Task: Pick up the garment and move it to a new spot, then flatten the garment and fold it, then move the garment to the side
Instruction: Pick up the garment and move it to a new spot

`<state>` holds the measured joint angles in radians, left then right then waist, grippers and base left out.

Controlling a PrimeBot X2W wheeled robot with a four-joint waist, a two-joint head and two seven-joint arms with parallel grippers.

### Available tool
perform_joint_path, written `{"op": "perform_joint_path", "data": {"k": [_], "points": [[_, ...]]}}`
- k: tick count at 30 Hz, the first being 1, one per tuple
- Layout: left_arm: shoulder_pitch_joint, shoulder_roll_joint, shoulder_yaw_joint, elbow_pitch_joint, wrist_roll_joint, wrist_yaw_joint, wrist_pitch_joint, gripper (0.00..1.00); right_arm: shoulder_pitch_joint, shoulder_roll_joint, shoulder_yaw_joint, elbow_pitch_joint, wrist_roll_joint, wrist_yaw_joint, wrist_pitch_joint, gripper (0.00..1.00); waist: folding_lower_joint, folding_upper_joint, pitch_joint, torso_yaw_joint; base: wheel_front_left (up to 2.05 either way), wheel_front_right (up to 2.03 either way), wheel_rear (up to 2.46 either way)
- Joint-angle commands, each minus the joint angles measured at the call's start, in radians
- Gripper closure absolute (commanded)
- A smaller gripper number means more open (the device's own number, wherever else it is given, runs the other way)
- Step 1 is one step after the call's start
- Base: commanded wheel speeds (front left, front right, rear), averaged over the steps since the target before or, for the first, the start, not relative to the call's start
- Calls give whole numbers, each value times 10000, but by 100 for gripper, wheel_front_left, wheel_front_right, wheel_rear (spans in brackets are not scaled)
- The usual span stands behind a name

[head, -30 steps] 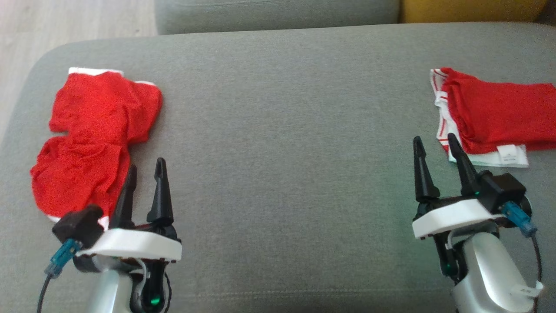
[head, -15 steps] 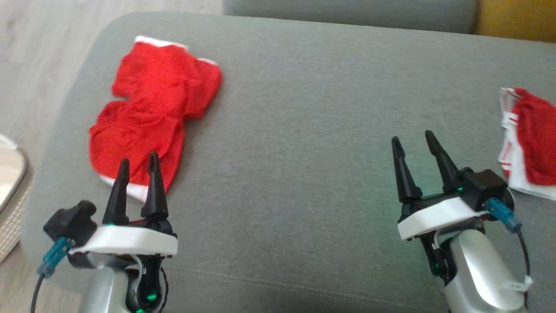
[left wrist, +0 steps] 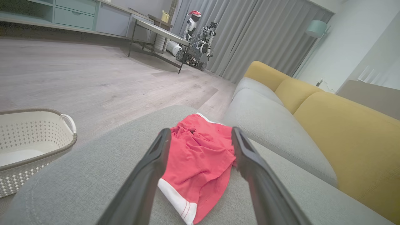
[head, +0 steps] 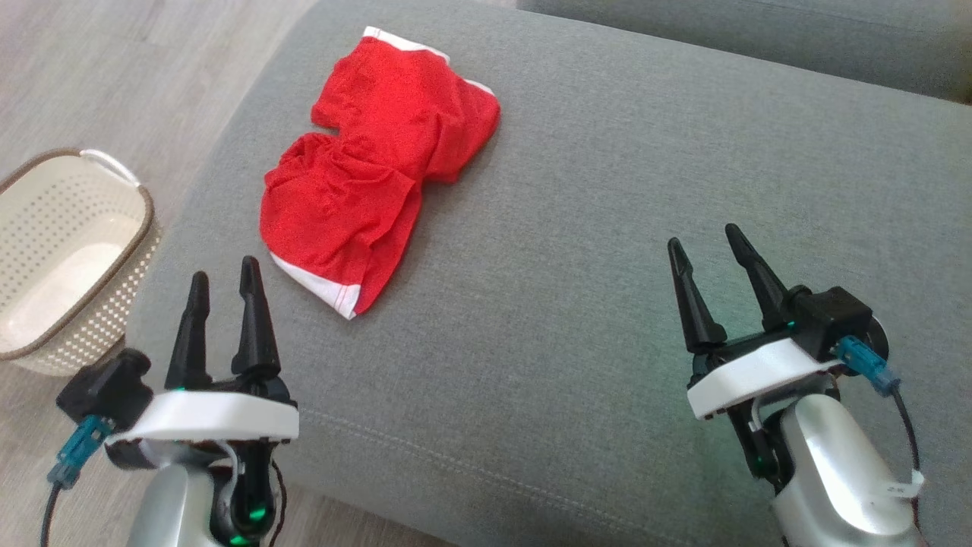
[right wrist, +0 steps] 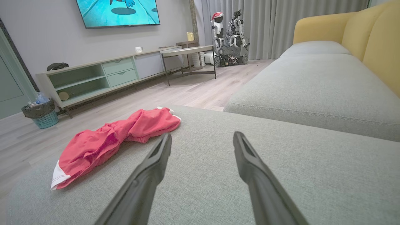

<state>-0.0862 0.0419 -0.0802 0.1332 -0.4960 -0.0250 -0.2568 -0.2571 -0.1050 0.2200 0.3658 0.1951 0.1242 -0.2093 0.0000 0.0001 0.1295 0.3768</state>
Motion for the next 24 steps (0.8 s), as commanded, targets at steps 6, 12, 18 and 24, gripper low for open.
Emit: {"op": "perform_joint_path", "data": {"k": [6, 12, 18, 24], "points": [[-299, 83, 533, -412, -104, 125, -49, 0, -303, 5, 279, -328, 106, 65, -9, 0, 0, -1, 74, 92, 0, 0, 0], [-720, 83, 981, -319, 103, -1, -49, 0, -489, -3, 219, -477, 90, 65, 100, 0, 0, -1, 437, -236, 0, 0, 0], [-1698, 108, 1229, 1081, 502, -71, -49, 0, -765, -40, -78, -853, -165, 65, 360, 0, 0, -1, 1187, -752, 0, 0, 0], [-3447, 706, 1108, 2585, 640, -294, 324, 0, -1036, -20, -688, -1577, -591, 65, 701, 0, 0, -1, 2049, -1153, 0, 0, 0]]}}
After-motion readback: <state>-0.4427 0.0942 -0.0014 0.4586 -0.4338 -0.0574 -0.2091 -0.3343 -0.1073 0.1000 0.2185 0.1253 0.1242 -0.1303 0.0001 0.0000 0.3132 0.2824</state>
